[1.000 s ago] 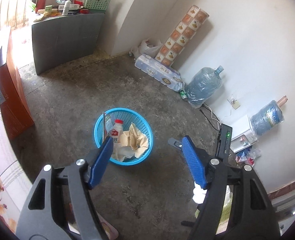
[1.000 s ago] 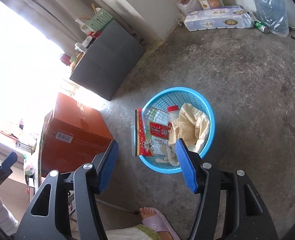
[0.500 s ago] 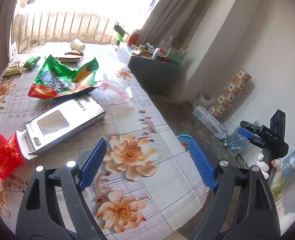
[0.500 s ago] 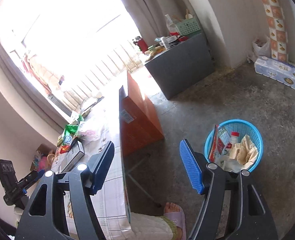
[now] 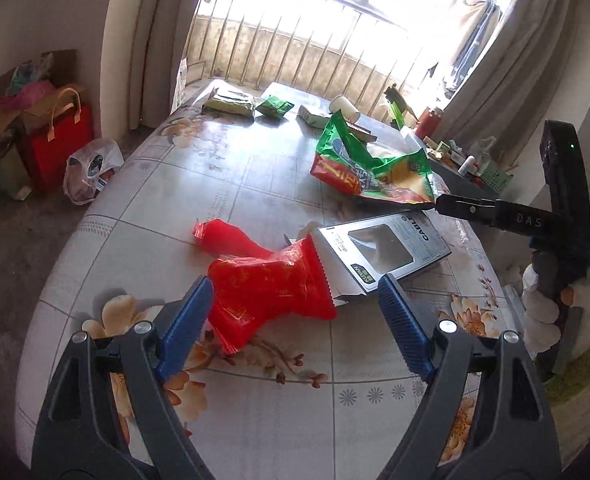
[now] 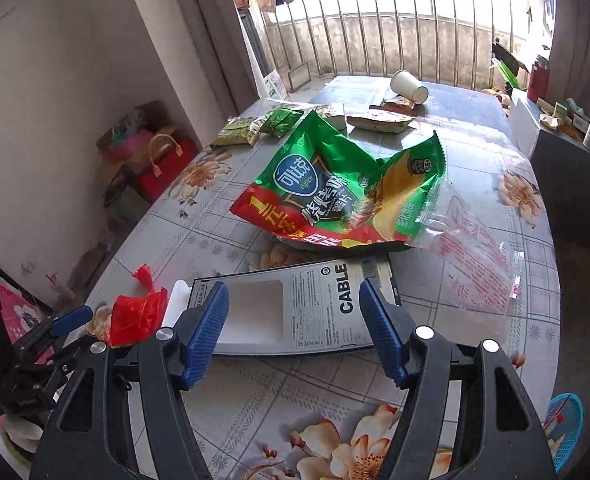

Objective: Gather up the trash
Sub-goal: 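Grasp the CABLE box with the right tool while the left tool approaches the red wrapper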

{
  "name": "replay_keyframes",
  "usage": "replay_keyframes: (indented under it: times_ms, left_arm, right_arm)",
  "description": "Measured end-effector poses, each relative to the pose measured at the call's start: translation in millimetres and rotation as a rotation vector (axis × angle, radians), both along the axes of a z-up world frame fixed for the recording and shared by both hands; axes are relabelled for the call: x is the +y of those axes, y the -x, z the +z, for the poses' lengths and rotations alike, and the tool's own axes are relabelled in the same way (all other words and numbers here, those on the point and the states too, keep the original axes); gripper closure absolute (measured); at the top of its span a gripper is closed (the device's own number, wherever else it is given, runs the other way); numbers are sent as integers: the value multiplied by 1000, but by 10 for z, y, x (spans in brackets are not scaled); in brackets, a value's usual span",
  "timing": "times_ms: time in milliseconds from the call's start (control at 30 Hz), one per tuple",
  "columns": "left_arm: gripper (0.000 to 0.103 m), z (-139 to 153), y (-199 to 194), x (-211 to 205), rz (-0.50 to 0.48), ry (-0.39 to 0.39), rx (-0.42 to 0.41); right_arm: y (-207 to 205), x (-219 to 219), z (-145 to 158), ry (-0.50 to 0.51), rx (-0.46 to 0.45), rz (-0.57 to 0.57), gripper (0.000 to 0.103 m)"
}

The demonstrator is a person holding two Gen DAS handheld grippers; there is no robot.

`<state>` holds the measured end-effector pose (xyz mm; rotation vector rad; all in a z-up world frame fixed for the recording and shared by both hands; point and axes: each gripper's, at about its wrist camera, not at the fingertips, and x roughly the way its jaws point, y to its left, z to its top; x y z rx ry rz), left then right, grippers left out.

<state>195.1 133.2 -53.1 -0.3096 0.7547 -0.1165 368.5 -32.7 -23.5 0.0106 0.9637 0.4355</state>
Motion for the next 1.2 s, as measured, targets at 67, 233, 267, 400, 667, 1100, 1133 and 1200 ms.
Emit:
replay_keyframes:
  times_ms: [67,233,267,400,667,1100,1133,1200]
  left_arm:
    - [27,-47,-45,13,0,-15,4]
    - [44,-205,-161,29,-13,-14,45]
    - [47,-233,-170,37,-12,-14,53]
    - [65,-317,-148,83,-15,10,75]
    - [85,-372,62,-21,-48,22,103]
    - [96,-394,342,-39,-45,-4,122]
    - [96,-388,354,-39,-44,-3,121]
    - [96,-371,380,-44,-42,-2,115]
  right_arm:
    - [-243,240,-136,46,35,32,44]
    - [-465,494,-446,116,102,58,47]
    - [-458,490,-481,124,108,45,47]
    - [-178,425,-491,125,121,5,47]
    - [563,-12,-537,-20,211,-179,47]
    - [1810,-118,-287,6,179,157,21]
    - [1866,-52,-278,43,167,197,20]
    - [1975,67,-300,131,143,265,19]
